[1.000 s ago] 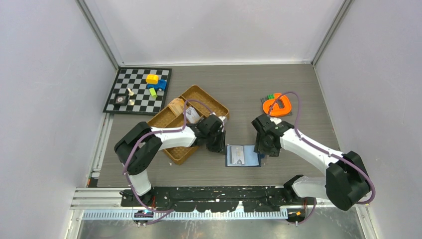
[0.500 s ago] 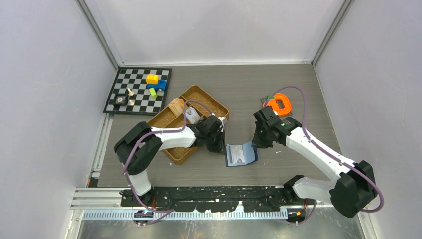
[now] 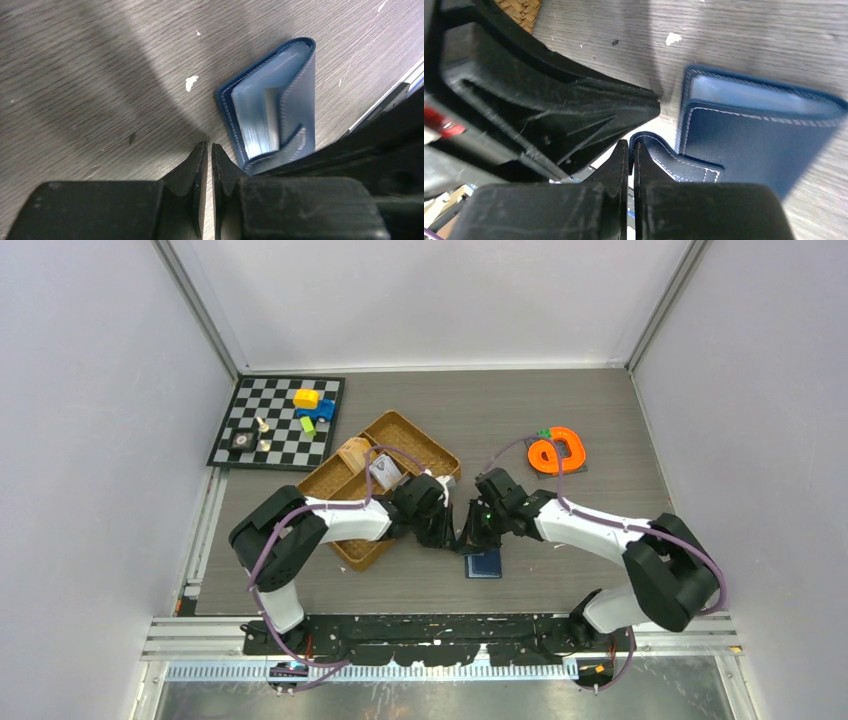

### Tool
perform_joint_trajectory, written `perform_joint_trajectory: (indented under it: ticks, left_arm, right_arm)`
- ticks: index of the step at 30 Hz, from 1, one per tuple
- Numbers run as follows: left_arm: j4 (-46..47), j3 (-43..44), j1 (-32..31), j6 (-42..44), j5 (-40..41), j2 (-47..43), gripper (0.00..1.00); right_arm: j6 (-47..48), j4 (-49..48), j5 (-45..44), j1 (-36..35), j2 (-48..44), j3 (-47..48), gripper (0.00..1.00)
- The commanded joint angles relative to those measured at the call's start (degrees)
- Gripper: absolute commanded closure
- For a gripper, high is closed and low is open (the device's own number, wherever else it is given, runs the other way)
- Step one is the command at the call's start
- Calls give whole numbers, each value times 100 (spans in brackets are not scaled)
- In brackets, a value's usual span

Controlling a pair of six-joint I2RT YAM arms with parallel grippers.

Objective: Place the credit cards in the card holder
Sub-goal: Close the card holder at the center of the board.

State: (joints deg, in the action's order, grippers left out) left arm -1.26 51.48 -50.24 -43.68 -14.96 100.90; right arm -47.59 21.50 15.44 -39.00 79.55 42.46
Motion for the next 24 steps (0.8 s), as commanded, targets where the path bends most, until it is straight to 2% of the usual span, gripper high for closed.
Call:
perform_joint_trajectory:
  ticks: [1,3,6,8,11,14,16,21,24]
  left_arm:
    - [95,-244,-21,-74,148,-127,90]
    - [170,-296,-21,-87,175,-140,90]
    - [265,-325,-21,-112,173,-132,90]
    - [276,-331,-21,-114,169,-127,90]
    - [275,-332,-21,-116,165,-147,90]
    - [276,-339,-21,-114,169,-171,90]
    - [283,-340,-21,-114,167,-184,90]
    - [261,-333,-21,-107,160,-183,91]
    - [249,-303,-22,-89,120,-165,90]
  right_arm:
    - [-246,-1059,355,-57,224,-117,99]
    - [-161,-924,461,-67,84,-14,94]
    - [40,-297,358,-80,-476,243,68]
    - [201,351,16,-72,-953,514,54]
    - [440,1553,-945,-32,-1553,1009,41]
    - [456,2494,-1914,280,-1833,1241,38]
    - [428,2821,-2202,651,-1913,1137,38]
    - [404,2754,-2191,1572,-2136,407,38]
    - [540,2329,-1542,1650,-1971,-21,38]
